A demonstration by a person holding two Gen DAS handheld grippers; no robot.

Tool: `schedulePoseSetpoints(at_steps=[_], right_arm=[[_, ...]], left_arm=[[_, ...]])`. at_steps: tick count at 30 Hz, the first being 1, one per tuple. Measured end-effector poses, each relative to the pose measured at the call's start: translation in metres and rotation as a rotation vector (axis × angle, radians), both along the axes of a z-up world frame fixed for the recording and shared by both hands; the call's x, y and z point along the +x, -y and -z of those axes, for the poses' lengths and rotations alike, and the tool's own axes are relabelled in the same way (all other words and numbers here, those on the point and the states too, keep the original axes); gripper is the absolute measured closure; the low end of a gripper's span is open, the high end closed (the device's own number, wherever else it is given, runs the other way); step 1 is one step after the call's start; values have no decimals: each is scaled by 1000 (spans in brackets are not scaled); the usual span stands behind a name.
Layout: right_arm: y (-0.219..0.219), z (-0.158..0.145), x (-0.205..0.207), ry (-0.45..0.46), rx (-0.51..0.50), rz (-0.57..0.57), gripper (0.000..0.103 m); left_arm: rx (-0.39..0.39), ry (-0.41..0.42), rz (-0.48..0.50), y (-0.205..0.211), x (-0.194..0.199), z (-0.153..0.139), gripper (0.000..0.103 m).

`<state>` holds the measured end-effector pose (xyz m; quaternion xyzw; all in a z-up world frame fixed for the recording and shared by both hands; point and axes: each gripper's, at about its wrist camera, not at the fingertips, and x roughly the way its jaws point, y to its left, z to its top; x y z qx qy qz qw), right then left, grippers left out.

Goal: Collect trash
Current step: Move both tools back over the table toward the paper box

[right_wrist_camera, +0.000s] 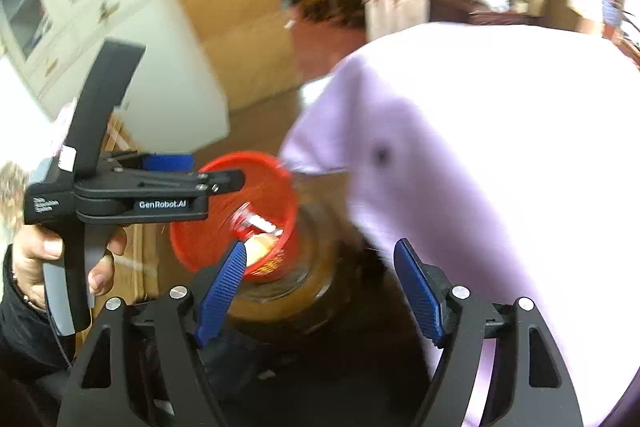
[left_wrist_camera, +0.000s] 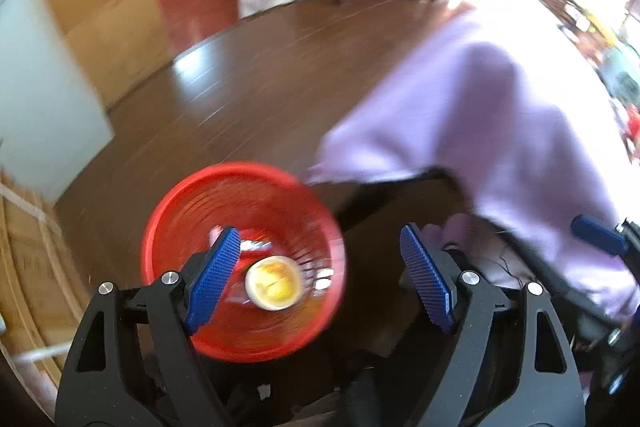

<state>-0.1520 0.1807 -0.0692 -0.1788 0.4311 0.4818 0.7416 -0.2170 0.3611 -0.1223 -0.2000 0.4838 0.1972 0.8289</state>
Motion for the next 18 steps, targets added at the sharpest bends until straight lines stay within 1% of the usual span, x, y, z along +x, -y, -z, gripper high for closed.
schedulePoseSetpoints(at_steps=[1, 3, 4, 5, 8, 9, 13, 14, 17, 18], right_arm=[[24, -13, 8, 25, 24, 48, 25], [60, -29, 20, 53, 69, 125, 22], [80, -37, 25, 68, 92, 176, 19], [107, -45, 33, 89, 117, 248, 18], [173, -59, 52, 79, 185, 380, 18], [196, -64, 57, 91, 198, 428, 18], [264, -70, 77, 153, 197, 588, 18], [283, -71, 83, 157, 199, 632, 18], [322, -65, 103, 159, 195, 736, 18], [331, -62, 110, 155, 191, 765, 18]], left_arm=[[16, 20, 36, 13, 9, -10, 23], [51, 59, 109, 40, 27, -31, 23], [66, 74, 140, 52, 36, -38, 21], [82, 89, 172, 66, 47, -48, 21], [104, 127, 251, 103, 75, -67, 20], [106, 143, 285, 119, 85, -73, 19], [128, 177, 414, 179, 118, -88, 17], [139, 181, 453, 199, 127, -90, 17], [155, 182, 534, 241, 148, -92, 17], [156, 181, 549, 247, 152, -91, 17]])
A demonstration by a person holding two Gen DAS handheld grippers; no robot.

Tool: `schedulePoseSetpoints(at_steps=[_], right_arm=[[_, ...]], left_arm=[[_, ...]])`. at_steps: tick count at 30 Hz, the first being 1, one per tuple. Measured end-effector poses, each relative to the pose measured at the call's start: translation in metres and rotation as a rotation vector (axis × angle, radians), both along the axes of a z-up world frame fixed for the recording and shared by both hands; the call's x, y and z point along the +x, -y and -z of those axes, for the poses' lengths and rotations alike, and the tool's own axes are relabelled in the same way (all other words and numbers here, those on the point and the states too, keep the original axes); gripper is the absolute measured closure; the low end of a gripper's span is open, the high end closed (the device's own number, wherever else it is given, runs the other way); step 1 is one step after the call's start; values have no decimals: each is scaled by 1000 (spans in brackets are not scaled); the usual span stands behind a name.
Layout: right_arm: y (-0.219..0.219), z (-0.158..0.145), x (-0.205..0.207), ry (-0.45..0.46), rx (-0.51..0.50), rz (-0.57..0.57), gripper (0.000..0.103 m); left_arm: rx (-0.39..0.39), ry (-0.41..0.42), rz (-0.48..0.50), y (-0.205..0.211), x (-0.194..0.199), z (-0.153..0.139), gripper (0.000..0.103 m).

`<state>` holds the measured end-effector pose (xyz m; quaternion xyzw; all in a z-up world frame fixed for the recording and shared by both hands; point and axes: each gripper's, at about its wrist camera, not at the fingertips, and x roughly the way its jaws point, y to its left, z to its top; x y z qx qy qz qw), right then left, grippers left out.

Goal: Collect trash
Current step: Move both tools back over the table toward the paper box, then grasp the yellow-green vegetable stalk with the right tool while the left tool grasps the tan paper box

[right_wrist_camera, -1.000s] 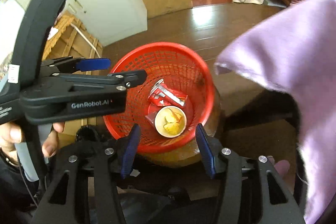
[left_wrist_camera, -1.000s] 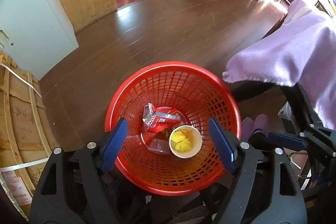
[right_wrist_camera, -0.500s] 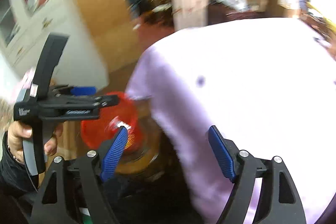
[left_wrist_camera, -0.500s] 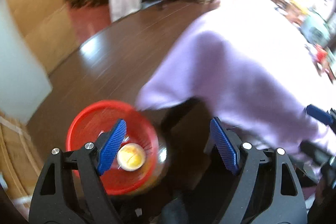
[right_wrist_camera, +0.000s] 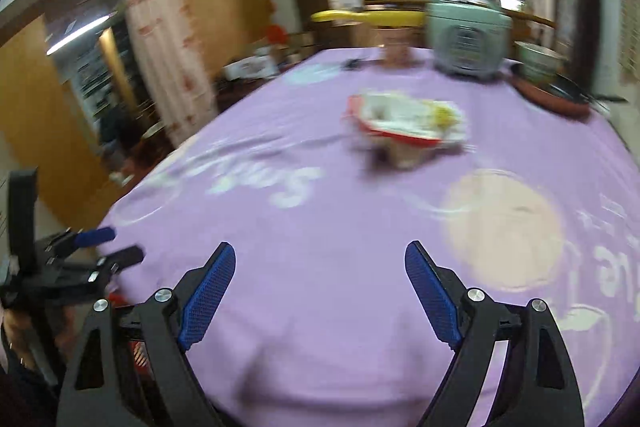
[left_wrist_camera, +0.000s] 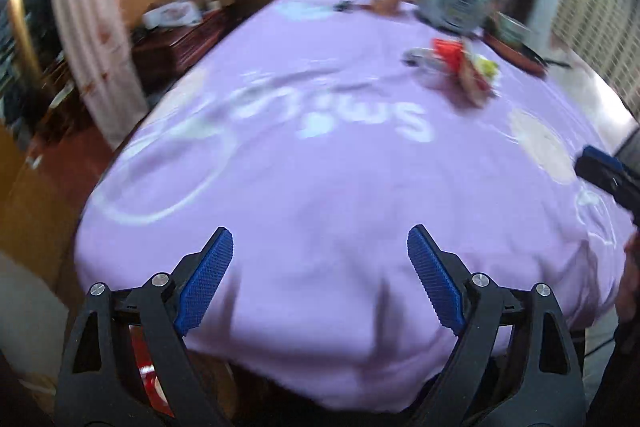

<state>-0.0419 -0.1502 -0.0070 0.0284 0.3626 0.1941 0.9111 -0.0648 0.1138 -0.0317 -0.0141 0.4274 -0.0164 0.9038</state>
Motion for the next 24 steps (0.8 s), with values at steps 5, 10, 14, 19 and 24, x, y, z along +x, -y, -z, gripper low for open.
schedulePoseSetpoints(at_steps=[5, 10, 14, 19, 24], right_arm=[[35, 11, 41, -74, 8, 88, 17], [34, 18, 78, -88, -121, 123, 17], [40, 19, 108, -142, -84, 140, 17], [48, 8, 136, -126, -93, 195, 17], [52, -1, 163, -86, -83, 237, 17]], left_arm=[[-12, -16, 63, 33, 36, -3, 17], [-56, -39, 80, 51, 71, -7, 17], [-69, -56, 82, 60, 103, -15, 17], [-49, -33, 96, 70, 134, -23, 17], [-102, -55, 107, 85, 162, -10, 17]])
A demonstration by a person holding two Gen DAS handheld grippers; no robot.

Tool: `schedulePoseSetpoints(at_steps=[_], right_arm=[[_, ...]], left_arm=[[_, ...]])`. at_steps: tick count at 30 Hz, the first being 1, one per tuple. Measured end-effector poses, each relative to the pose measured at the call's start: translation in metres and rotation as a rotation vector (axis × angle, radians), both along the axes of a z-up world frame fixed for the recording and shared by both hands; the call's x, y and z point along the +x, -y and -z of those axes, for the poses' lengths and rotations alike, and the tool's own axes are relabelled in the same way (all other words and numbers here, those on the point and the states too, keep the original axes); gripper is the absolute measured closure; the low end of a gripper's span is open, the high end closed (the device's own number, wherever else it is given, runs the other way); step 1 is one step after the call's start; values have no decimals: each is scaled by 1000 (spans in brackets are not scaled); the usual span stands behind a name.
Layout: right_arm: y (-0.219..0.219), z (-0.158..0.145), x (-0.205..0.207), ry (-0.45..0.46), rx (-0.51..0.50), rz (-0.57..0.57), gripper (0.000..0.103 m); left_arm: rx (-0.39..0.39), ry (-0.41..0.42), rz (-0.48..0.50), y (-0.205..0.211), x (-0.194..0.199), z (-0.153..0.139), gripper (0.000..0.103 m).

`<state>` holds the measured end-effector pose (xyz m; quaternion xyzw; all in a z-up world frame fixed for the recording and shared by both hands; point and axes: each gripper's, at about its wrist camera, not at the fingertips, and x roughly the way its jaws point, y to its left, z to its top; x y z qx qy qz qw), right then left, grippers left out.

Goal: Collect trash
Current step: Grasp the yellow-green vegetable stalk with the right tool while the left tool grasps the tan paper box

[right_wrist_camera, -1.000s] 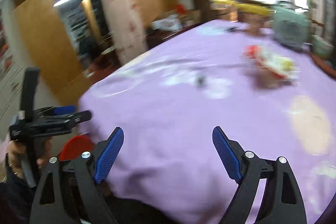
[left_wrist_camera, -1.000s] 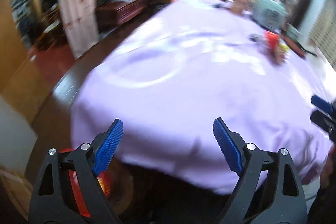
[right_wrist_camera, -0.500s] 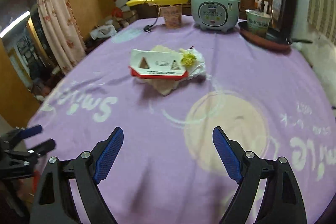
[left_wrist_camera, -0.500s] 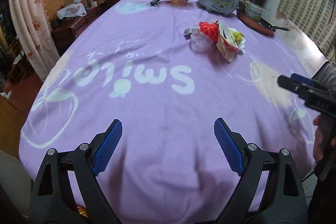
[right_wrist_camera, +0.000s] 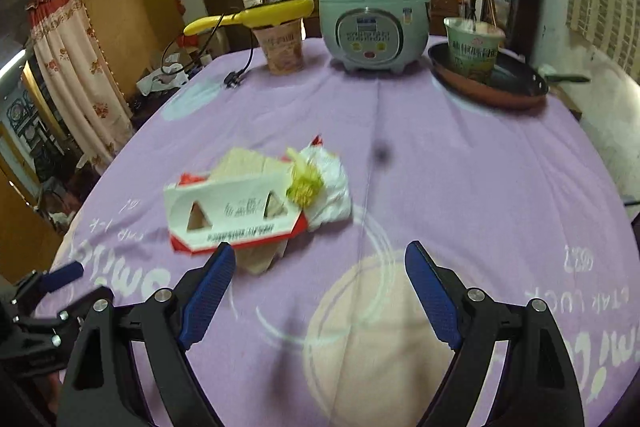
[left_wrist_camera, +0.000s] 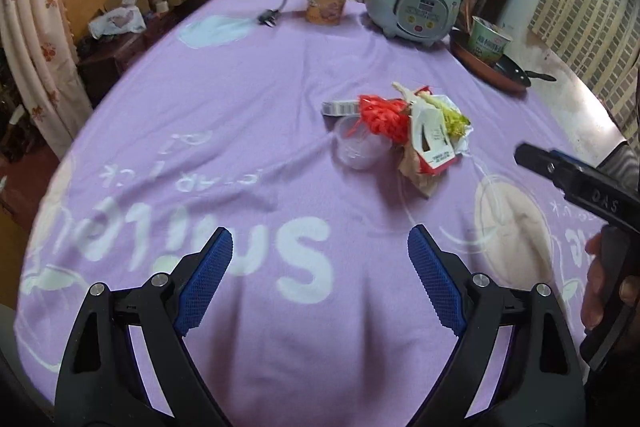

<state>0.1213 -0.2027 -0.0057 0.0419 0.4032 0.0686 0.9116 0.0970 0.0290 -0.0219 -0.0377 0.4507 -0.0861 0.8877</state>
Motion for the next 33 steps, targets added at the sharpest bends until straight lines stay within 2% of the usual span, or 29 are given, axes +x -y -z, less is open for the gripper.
schedulePoseSetpoints(at_steps=[1, 3, 5, 9, 12, 14, 16, 18, 22, 24, 33], right_arm=[[-3, -1, 5, 13, -26, -5, 18], [-11, 2, 21, 13, -73, -22, 25], [-20, 7, 35, -11, -87, -52, 37], [-41, 18, 58, -39, -163, -98, 46], [-49, 26, 73, -59, -177, -114, 58], [-54, 33, 83, -74, -199, -114, 70], [-56, 40, 92, -96, -207, -113, 76], [-55, 46, 98, -122, -192, -112, 88], [-49, 46, 99, -115, -134, -102, 89], [-40, 40, 93, -105, -73, -96, 89], [6, 29, 47, -76, 99, -58, 89]], left_arm=[[-8, -13, 7, 3, 4, 5, 17], [-10, -29, 16, 9, 9, 15, 16], [4, -33, 21, 11, 10, 23, 16], [10, -34, 32, 7, 9, 29, 16], [11, -38, 29, 0, 9, 32, 16], [13, -48, 22, -4, 10, 34, 16], [3, -63, 16, -8, 11, 37, 16], [-10, -75, 14, -10, 13, 39, 16], [-7, -75, 11, -11, 13, 39, 16], [-7, -73, 9, -11, 14, 37, 16], [33, -40, 26, 7, 13, 24, 16]])
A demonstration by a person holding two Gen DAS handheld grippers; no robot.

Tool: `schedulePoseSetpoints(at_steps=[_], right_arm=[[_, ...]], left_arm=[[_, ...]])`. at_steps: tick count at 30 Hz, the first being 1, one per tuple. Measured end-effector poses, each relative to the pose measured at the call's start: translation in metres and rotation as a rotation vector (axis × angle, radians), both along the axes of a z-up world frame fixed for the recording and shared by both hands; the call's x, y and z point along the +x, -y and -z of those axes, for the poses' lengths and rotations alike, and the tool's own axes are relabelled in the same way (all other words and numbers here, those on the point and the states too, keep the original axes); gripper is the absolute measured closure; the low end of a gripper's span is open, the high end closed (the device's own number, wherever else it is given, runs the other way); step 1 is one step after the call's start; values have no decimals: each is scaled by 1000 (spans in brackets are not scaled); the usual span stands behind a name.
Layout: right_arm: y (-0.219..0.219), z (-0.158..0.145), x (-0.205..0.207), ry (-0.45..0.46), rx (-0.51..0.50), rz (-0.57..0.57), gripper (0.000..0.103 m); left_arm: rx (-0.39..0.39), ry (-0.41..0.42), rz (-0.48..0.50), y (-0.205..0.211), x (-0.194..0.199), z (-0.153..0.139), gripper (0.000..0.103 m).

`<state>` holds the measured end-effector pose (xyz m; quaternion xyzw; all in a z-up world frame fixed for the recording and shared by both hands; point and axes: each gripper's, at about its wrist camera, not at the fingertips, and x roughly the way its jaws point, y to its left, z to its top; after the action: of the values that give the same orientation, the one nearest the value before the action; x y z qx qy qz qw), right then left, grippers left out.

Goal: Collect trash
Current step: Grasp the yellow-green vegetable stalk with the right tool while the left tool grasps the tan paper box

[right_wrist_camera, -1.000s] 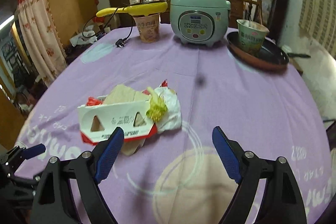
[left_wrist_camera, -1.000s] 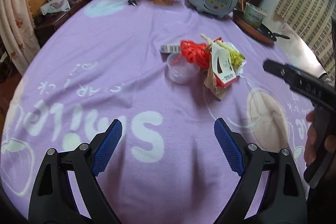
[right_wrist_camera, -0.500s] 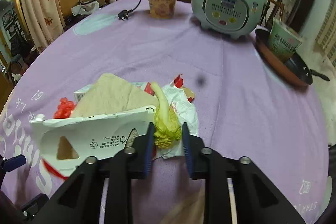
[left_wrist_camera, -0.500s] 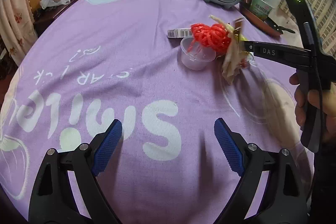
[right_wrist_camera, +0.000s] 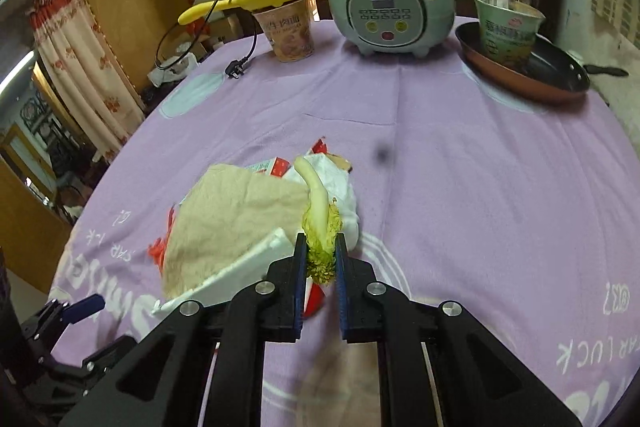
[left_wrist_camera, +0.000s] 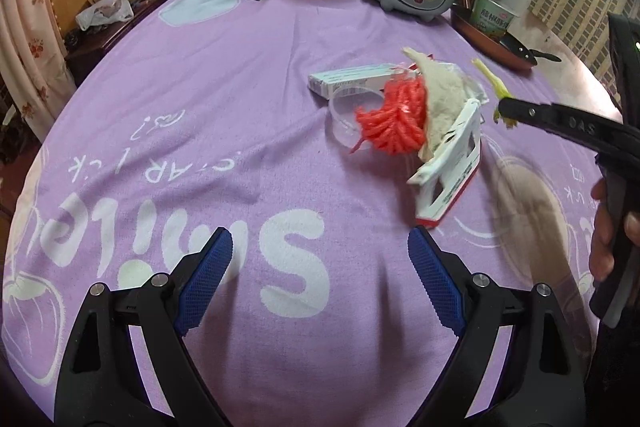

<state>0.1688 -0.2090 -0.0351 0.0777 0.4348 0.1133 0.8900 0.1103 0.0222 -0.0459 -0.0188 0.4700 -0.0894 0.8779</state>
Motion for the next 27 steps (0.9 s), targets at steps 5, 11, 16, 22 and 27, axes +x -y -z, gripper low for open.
schedulePoseSetpoints(at_steps=[5, 11, 16, 22, 27], right_arm=[[18, 5, -20, 9, 50, 11, 89], [36, 13, -29, 0, 117, 25, 89], [36, 11, -32, 17, 150, 5, 89], [42, 14, -33, 16, 158, 10, 89], [45, 11, -36, 30, 158, 11, 89]], left_arm=[[33, 24, 48, 22, 2, -4, 16], [58, -2, 114, 50, 12, 7, 16], [99, 3, 153, 71, 26, 14, 18], [109, -33, 172, 85, 41, 19, 39], [95, -45, 177, 86, 38, 19, 72]])
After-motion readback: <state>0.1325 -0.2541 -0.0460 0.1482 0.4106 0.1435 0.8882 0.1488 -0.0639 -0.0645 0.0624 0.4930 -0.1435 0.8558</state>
